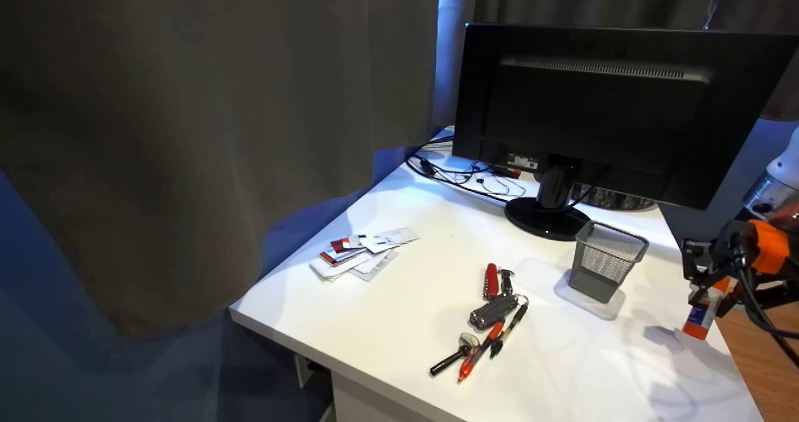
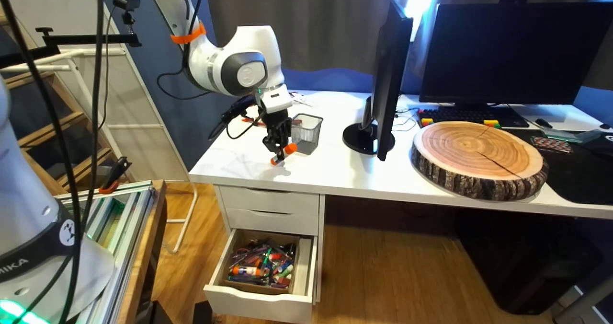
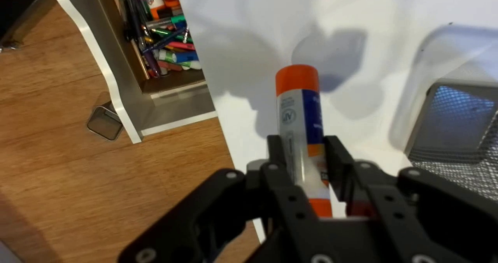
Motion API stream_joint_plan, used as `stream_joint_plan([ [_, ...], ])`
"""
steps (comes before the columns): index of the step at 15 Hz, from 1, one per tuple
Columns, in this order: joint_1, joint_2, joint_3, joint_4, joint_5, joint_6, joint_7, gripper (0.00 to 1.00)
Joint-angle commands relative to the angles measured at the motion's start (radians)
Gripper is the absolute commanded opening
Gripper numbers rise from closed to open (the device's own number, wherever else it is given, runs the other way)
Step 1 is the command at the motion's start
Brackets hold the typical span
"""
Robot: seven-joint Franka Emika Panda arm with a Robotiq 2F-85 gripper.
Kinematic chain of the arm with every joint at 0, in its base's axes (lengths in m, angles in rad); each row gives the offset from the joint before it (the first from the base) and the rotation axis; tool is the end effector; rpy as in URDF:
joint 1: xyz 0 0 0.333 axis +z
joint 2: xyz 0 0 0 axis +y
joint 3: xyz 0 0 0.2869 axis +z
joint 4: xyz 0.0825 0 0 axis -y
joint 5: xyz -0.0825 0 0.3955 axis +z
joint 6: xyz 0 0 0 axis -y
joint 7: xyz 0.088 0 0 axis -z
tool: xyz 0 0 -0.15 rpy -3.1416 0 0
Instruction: Turn the grey basket over and then put the orange glue stick in an upright position
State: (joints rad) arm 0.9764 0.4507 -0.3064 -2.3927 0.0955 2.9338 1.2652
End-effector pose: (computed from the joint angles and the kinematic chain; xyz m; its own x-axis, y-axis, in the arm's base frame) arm 0.4085 0.2913 0.0721 0.7849 -0.6053 0.1323 -0.5998 -0.7959 -0.0826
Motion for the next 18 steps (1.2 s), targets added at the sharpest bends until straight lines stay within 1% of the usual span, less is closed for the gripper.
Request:
stream_joint_plan([
  [1,0.087,-0.003,-0.082,0.014,-0.087,-0.014,0.140,0.08],
  [3,0.139,0.010,-0.133,0.026,-0.125,-0.031,0.205,0.08],
  [6,0.182,0.041,-0.173,0.055,-0.169,-0.057,0.279,0.08],
  [12,0.203,0.110,-0.197,0.118,-0.238,-0.092,0.376,0.08],
  [13,0.194,0.121,-0.189,0.127,-0.239,-0.092,0.384,0.08],
  [16,0.231,0.157,-0.235,0.153,-0.272,-0.091,0.441,0.08],
  [18,0.270,0.181,-0.278,0.166,-0.295,-0.094,0.483,0.08],
])
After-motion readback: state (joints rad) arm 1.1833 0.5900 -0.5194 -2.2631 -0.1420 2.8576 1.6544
